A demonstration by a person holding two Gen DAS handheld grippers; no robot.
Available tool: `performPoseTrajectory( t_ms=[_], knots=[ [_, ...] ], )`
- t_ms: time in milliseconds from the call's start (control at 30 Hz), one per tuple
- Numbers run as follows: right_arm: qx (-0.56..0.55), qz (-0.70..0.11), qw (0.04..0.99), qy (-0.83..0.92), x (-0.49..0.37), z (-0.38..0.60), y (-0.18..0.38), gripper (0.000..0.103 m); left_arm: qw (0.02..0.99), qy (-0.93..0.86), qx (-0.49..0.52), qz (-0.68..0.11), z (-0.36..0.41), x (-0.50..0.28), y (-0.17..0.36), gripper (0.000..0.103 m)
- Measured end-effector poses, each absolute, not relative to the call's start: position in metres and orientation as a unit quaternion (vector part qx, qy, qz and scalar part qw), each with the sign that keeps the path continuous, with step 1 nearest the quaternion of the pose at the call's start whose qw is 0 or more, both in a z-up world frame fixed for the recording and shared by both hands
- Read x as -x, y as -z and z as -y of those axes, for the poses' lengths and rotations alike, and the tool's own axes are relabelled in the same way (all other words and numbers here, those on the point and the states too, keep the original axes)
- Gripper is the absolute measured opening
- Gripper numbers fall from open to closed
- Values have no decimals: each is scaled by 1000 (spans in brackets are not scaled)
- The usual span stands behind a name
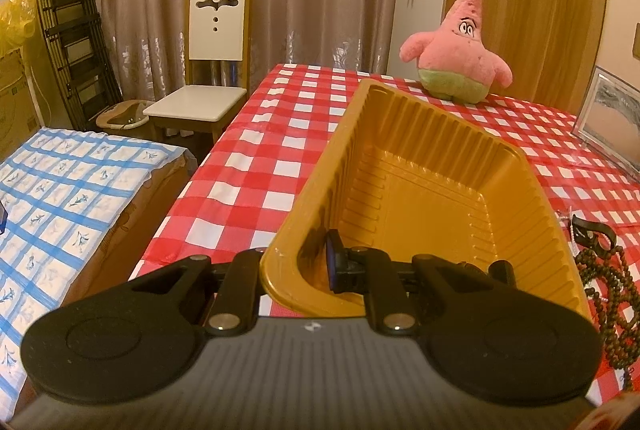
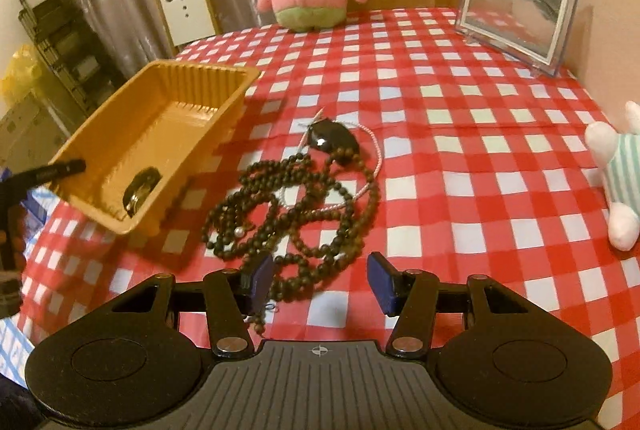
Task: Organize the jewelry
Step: 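Grasp the black oval band beside the beads with the right gripper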
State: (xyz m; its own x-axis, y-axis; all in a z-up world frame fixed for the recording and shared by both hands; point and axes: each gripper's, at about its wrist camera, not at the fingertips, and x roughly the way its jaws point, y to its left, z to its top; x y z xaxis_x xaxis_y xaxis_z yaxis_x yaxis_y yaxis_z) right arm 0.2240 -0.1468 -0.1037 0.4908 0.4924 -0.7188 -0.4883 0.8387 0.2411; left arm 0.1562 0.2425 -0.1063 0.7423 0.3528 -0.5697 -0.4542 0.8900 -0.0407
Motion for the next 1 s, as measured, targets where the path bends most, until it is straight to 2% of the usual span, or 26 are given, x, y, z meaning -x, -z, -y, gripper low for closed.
performPoseTrajectory(
  t_ms=[333,567,1000],
  knots=[
    [14,-405,866,-294,-242,138,108,52,929,-217,90,-287,-242,-156,106,14],
    [41,-385,869,-309,-279,125,109,48,929,-217,90,-287,-242,-156,105,14],
    [103,-374,855,-344,-347,89,122,47,928,-216,92,-291,-245,-157,106,14]
  ],
)
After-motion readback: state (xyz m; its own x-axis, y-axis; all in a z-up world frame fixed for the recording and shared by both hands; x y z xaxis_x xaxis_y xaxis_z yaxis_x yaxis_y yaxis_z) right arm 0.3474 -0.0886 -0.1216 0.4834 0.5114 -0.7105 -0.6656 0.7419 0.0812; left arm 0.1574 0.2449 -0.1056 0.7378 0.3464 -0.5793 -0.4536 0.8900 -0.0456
